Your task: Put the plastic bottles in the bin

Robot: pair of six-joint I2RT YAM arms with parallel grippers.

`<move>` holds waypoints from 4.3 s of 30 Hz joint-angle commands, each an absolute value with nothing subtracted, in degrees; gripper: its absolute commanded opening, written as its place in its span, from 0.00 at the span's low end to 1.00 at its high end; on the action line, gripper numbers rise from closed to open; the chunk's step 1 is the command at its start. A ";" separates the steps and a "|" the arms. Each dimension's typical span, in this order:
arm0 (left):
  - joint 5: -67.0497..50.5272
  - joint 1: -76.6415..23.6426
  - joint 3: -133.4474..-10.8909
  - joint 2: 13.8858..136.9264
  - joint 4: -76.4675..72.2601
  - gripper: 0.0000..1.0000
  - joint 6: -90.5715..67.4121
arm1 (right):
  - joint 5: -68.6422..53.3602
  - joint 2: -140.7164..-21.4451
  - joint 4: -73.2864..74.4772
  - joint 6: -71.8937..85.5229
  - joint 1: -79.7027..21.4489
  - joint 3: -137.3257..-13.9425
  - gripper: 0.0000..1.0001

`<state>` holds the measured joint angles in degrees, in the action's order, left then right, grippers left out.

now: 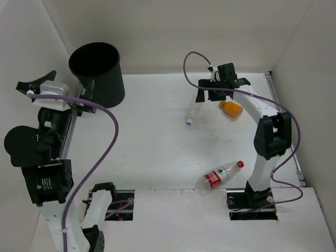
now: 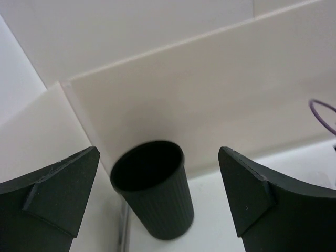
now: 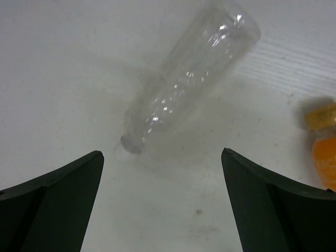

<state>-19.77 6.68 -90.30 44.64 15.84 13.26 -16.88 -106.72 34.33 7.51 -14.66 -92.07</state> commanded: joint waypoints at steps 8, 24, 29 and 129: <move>-34.36 11.03 -84.99 39.38 30.58 1.00 11.78 | 1.12 -120.93 32.17 12.22 -18.14 -106.70 1.00; -39.28 19.20 -87.81 39.99 33.22 1.00 8.27 | 0.97 -130.43 36.30 16.70 -21.22 -113.90 0.35; -44.38 19.39 -79.21 40.52 30.33 1.00 0.46 | -2.18 -126.93 37.97 16.26 -20.87 -119.52 0.09; -20.06 15.96 -99.41 88.27 -7.40 1.00 11.42 | -16.49 -67.56 28.91 -6.02 3.05 -68.91 1.00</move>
<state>-25.54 16.95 -99.57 101.10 -6.35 10.26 -36.75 -62.83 17.56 13.39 6.52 -69.69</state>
